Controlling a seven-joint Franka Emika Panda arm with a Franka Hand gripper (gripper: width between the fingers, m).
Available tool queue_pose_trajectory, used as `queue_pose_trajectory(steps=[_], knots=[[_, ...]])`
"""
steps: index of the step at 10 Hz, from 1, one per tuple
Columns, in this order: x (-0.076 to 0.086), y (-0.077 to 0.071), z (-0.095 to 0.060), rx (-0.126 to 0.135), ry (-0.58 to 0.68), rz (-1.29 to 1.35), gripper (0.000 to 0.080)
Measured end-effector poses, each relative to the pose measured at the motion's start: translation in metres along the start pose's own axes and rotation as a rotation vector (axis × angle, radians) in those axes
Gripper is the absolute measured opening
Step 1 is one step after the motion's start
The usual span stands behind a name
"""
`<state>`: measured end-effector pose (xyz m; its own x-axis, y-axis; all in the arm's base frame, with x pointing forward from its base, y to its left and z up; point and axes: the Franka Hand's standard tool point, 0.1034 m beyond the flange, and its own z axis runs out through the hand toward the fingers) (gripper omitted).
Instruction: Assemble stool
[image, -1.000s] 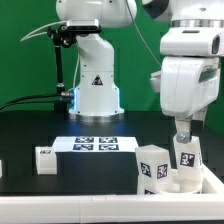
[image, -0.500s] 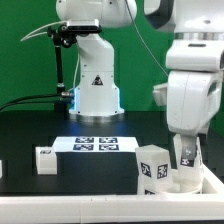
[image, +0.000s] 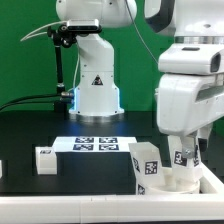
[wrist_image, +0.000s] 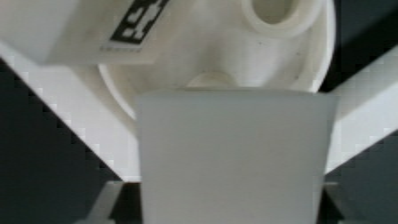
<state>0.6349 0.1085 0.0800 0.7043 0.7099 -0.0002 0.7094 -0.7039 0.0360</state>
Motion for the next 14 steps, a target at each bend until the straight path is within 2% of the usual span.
queue_pose_trajectory(steps=[4,6,8,12,14], knots=[[-0.0018,0.0016,0.0023,0.000,-0.003,0.321,0.0334],[-0.0027,0.0050,0.0011,0.020,0.006,0.636,0.0334],[-0.0019,0.0037,0.0020,0.057,0.011,0.909,0.0334],[-0.0003,0.0013,0.0021,0.074,0.006,1.135,0.0335],[0.0000,0.0003,0.0037,0.099,0.000,1.367,0.0335]])
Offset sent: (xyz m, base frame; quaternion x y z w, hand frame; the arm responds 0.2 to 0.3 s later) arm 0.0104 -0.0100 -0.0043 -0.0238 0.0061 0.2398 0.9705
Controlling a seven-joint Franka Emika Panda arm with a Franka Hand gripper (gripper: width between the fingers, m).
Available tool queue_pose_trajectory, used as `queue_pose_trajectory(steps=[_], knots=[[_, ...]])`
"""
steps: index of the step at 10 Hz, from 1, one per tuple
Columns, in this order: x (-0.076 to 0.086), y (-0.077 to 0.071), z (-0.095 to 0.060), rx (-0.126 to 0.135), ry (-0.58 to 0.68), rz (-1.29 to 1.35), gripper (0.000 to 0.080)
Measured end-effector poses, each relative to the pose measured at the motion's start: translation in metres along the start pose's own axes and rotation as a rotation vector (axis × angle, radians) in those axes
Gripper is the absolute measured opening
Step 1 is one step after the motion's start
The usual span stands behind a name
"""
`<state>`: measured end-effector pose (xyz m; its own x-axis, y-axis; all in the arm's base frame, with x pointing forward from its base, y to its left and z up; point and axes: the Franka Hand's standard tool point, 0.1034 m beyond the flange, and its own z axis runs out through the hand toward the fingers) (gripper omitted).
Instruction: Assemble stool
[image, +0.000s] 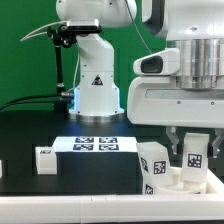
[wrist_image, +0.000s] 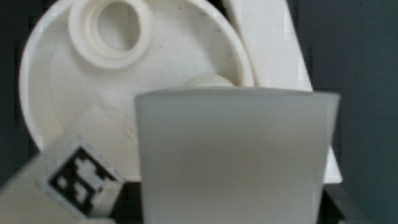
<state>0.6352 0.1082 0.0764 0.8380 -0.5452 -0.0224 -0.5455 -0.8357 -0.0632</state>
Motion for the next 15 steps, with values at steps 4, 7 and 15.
queue_pose_trajectory(steps=[4,7,15], knots=[[-0.001,0.000,0.002,0.039,0.002,0.499,0.0335],[-0.003,0.000,0.003,0.059,-0.012,0.809,0.0335],[-0.005,-0.012,-0.024,0.074,-0.016,0.204,0.0648]])
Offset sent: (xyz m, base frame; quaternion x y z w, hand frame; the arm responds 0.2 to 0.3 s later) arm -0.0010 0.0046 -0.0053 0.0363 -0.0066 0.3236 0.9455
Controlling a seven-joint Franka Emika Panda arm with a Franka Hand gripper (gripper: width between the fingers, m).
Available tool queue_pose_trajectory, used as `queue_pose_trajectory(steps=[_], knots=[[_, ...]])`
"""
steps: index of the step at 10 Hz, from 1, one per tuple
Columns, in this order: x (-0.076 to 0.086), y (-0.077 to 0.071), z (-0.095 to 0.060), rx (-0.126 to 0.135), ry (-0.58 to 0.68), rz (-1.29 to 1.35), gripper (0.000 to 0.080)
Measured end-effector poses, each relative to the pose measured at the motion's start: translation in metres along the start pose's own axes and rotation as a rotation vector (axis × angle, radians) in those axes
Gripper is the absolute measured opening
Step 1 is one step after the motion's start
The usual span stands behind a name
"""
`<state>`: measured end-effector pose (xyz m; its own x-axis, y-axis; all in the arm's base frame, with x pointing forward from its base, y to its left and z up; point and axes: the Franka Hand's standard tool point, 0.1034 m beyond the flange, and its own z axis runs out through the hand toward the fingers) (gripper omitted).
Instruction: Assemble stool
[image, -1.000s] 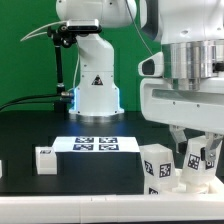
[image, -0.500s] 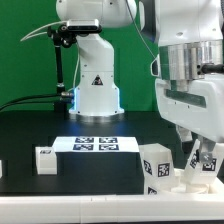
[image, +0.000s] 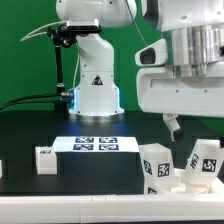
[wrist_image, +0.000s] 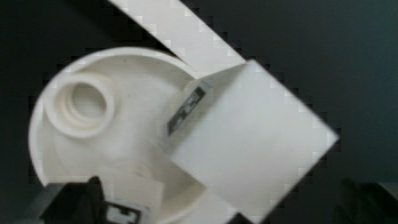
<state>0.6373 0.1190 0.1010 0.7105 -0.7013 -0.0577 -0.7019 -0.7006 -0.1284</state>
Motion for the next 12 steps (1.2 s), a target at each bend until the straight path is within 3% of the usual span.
queue_pose_trajectory(steps=[1,4,6,8,12], knots=[[-0.008,-0.005,-0.003,0.003,0.010,-0.037,0.0648],[-0.006,-0.002,0.000,-0.003,0.008,-0.315,0.0649],[-0.002,-0.003,-0.003,-0.018,-0.001,-0.687,0.0649],[-0.015,-0.003,0.008,-0.045,-0.020,-1.009,0.0649],[-0.012,-0.001,0.009,-0.060,-0.014,-1.264,0.0649]])
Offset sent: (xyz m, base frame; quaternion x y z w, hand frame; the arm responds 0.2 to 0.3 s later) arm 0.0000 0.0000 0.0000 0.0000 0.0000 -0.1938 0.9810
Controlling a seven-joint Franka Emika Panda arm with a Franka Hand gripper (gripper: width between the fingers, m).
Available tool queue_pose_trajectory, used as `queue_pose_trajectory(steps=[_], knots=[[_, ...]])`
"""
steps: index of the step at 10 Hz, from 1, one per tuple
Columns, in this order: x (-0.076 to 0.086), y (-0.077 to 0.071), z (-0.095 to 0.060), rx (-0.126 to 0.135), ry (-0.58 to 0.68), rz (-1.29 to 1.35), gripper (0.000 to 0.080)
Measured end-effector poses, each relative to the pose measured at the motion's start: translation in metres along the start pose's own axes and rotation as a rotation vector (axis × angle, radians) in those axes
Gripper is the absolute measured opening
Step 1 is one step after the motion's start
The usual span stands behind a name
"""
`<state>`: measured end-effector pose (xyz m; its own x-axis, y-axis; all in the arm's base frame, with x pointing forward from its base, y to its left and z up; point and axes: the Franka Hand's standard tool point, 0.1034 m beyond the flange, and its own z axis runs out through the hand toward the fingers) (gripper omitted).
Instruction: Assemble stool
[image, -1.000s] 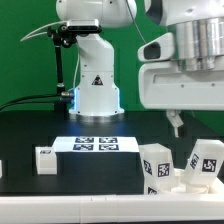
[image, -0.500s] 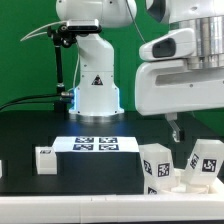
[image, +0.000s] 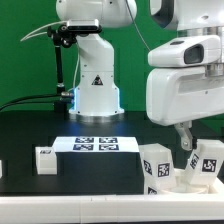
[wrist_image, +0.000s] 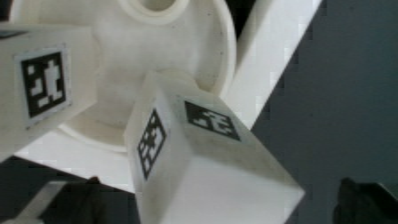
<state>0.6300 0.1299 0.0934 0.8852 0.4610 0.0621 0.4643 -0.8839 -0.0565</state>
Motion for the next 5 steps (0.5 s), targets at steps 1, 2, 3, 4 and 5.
queue_pose_trajectory(steps=[1,2,3,4,5], knots=[[-0.001,0.003,0.000,-0.013,-0.010,-0.101,0.0649],[0.000,0.009,0.002,-0.045,-0.041,-0.395,0.0649],[0.000,0.007,0.007,-0.056,-0.059,-0.536,0.0649],[-0.001,0.004,0.014,-0.062,-0.095,-0.678,0.0649],[0.002,-0.003,0.020,-0.083,-0.104,-0.786,0.0649]])
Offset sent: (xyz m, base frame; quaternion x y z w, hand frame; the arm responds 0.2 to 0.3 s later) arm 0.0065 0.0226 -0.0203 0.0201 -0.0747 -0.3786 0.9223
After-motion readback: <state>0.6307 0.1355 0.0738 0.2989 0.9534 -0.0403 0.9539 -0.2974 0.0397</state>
